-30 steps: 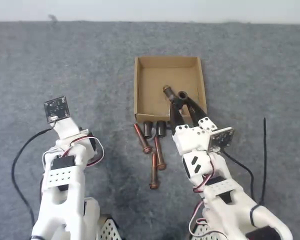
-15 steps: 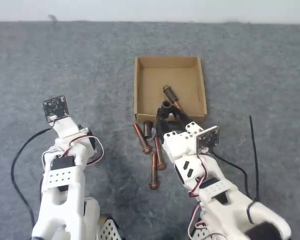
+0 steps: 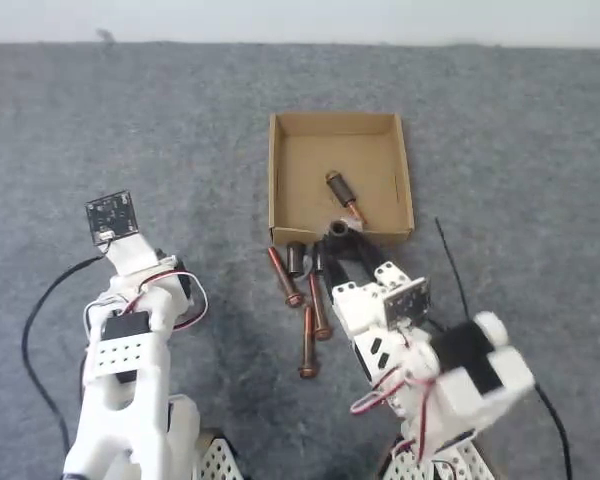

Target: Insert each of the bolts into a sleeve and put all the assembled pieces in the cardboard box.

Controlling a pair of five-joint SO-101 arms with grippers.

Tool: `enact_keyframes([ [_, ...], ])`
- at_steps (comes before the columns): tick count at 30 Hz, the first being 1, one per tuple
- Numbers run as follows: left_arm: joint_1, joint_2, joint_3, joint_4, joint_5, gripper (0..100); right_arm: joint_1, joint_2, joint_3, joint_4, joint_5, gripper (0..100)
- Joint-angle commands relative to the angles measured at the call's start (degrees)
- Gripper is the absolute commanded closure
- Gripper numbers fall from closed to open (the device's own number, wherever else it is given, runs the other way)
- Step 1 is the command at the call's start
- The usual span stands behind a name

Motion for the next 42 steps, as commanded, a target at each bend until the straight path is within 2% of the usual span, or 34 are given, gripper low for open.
enact_keyframes([
  [1,0.4,-1.5,-0.4,-1.7,0.3,99,-4.3,5.1,-1.1,-6.5,4.7,99.3],
  [4,0.4,-1.5,-0.4,-1.8,0.3,99,-6.5,5.8,-0.2,-6.5,5.3,99.3],
  [12,0.8,-1.9,-0.5,-2.3,0.3,99,-6.5,2.2,0.9,-6.2,3.1,99.3],
  [15,2.2,-2.0,-0.3,-7.5,0.3,99,-6.5,2.2,0.9,-5.1,3.1,99.3],
  [22,5.3,-2.0,-0.7,-13.5,0.6,99,-6.5,2.2,0.9,-5.1,3.1,99.3],
  [37,17.2,-2.0,-0.5,-32.8,0.7,99,-6.5,2.2,0.7,-5.0,3.0,99.3],
  [42,24.4,-2.0,-0.5,-34.5,0.7,99,-6.6,2.2,-0.1,-1.7,2.9,99.3],
])
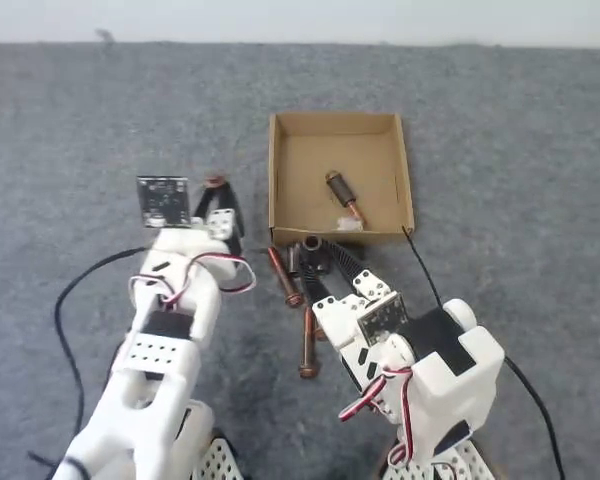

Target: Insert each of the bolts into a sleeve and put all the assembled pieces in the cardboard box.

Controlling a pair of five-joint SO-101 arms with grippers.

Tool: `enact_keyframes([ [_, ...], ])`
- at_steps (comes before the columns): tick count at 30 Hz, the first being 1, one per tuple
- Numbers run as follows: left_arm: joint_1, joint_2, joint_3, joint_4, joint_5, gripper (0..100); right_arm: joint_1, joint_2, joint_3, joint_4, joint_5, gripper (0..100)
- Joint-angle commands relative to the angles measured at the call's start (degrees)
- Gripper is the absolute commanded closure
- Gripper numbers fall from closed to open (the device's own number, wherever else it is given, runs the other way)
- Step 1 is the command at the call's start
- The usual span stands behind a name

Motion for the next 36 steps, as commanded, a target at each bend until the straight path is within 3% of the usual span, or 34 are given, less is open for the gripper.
enact_keyframes([
  [1,5.9,-2.0,-0.5,-2.4,0.5,99,-0.6,-2.9,0.6,1.5,-0.7,99.3],
  [9,7.3,-3.7,-0.1,-4.8,0.5,99,-2.9,-2.9,-0.9,5.9,-0.8,99.3],
  [16,9.7,-20.0,8.0,-4.6,0.5,99,-3.4,-2.9,-3.3,8.9,-0.8,99.3],
  [21,14.1,-31.5,9.4,6.7,1.0,99,-5.0,-2.9,-6.9,13.2,-0.8,99.3],
  [28,14.3,-40.6,9.6,17.9,11.4,99,-5.0,-2.9,-7.4,13.6,-0.8,99.3],
  [36,12.8,-41.8,15.3,14.4,11.4,99,-5.1,-2.9,-6.6,13.4,-0.8,99.3],
])
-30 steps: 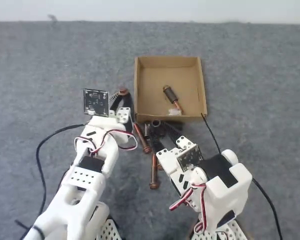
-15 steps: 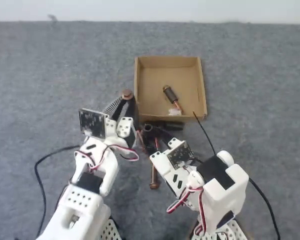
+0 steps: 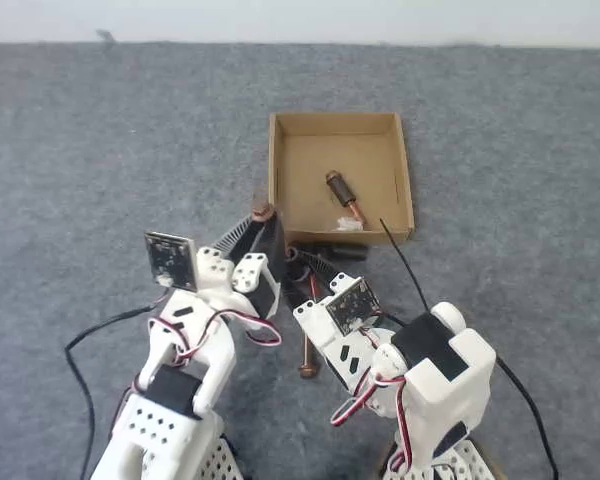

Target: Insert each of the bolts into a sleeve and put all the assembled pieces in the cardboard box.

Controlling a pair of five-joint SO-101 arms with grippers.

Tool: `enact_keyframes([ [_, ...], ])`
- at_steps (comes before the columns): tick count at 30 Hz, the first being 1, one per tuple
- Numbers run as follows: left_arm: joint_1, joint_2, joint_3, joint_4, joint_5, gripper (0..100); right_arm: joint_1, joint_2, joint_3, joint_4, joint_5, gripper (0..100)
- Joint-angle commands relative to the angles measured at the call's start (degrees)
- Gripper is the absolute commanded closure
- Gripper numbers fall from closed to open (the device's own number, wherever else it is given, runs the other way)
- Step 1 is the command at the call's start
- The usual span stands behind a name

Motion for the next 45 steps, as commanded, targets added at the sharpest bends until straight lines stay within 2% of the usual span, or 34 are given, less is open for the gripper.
enact_keyframes([
  [1,-1.6,-1.5,1.4,-3.5,0.4,99,-0.4,-2.9,-0.7,-0.4,-0.6,99.3],
  [17,-1.1,-1.1,1.9,-3.2,0.4,99,-1.8,-3.5,1.1,-0.5,-0.6,99.3],
  [21,-1.1,-1.1,1.9,-1.6,0.4,99,-1.9,-3.4,2.2,-3.3,-0.6,99.3],
  [45,2.5,-1.4,1.9,5.3,-0.2,99,-1.8,-3.0,2.5,-3.1,0.0,99.3],
])
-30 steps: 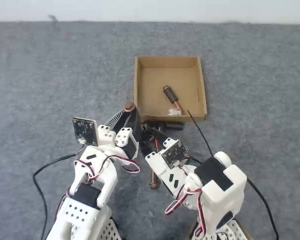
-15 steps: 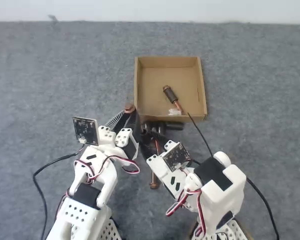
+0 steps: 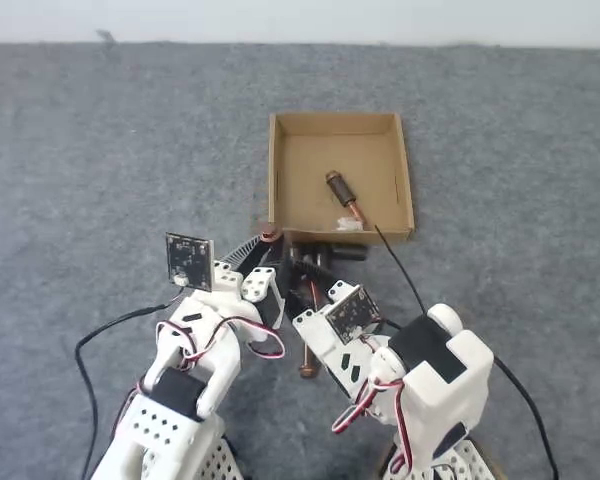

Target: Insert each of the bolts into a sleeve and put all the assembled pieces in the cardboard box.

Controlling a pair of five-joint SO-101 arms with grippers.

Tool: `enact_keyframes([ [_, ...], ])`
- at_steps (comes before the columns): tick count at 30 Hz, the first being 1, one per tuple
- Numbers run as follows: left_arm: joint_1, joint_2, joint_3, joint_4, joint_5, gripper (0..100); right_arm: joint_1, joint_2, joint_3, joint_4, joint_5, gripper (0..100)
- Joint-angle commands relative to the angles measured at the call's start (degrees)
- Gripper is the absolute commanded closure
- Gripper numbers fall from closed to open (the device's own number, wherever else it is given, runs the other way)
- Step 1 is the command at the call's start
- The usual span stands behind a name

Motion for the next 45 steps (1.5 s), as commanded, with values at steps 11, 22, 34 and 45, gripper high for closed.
enact_keyframes([
  [11,3.7,-1.0,-0.8,10.1,-10.1,99,0.1,-3.1,0.1,-1.5,2.3,99.3],
  [22,3.4,-1.3,-0.8,9.8,-13.3,90,0.2,-3.2,0.1,-1.5,2.3,99.3],
  [34,0.4,-1.4,-1.2,9.8,-9.4,76,1.9,-3.0,-0.4,-1.5,2.1,99.3],
  [45,-4.0,-1.4,-3.1,9.8,-9.2,76,2.0,-2.9,-0.4,-1.5,2.2,99.3],
])
